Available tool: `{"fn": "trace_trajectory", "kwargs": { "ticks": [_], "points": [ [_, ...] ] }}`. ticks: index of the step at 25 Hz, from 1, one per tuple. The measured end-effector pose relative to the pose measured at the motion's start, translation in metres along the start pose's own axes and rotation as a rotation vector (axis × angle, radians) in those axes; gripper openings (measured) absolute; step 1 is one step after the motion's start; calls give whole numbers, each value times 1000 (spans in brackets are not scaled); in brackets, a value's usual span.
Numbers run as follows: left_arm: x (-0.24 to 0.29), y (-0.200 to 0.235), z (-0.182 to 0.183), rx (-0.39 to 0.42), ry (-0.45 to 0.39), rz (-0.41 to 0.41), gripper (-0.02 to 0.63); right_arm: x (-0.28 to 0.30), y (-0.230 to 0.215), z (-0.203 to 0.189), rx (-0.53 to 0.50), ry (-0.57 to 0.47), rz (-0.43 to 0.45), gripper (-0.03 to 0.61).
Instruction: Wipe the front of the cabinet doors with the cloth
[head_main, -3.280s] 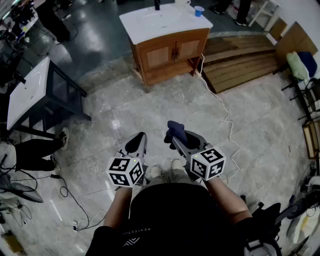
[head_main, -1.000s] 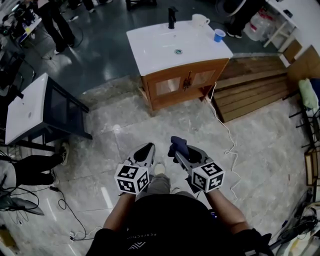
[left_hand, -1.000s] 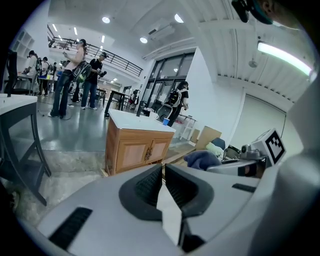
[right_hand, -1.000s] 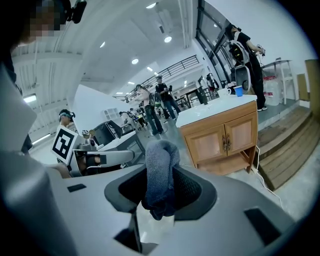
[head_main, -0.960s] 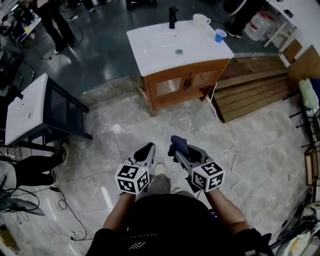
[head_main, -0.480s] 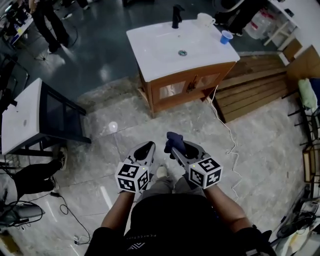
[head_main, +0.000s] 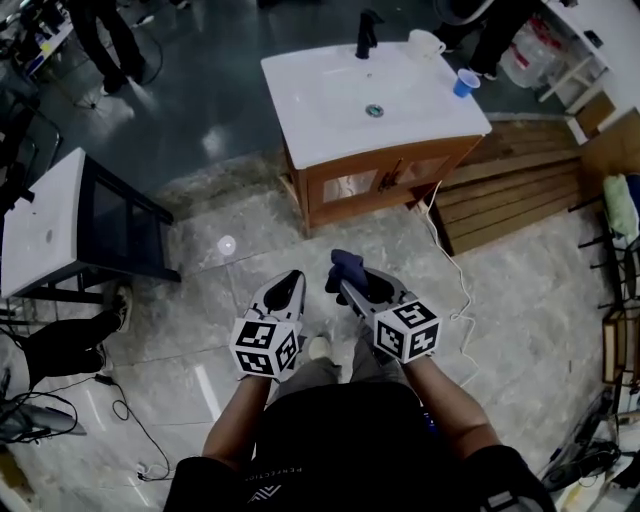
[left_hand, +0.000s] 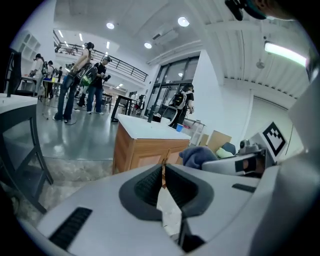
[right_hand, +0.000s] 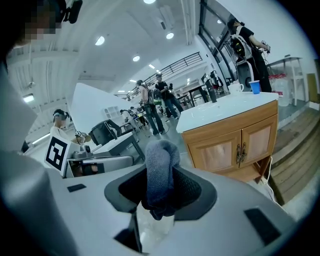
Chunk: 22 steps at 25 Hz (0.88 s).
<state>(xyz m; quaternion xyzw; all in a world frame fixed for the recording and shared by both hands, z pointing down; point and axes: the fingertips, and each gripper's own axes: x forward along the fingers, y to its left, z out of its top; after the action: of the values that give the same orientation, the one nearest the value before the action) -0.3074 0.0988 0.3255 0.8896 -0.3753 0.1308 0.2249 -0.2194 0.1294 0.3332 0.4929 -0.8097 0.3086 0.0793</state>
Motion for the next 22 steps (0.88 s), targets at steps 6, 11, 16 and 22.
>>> {"fn": "trace_trajectory", "kwargs": {
  "ticks": [6, 11, 16, 22],
  "points": [
    [35, 11, 6, -41, -12, 46, 25, 26, -24, 12, -32, 55, 70, 150],
    [73, 14, 5, -57, -1, 57, 25, 41, -55, 19, -52, 104, 113, 152],
    [110, 20, 10, -49, 11, 86, 25, 59, -92, 23, -61, 143, 139, 150],
    [135, 32, 5, -52, 30, 137, 25, 86, -116, 23, -56, 184, 182, 150]
  ]
}}
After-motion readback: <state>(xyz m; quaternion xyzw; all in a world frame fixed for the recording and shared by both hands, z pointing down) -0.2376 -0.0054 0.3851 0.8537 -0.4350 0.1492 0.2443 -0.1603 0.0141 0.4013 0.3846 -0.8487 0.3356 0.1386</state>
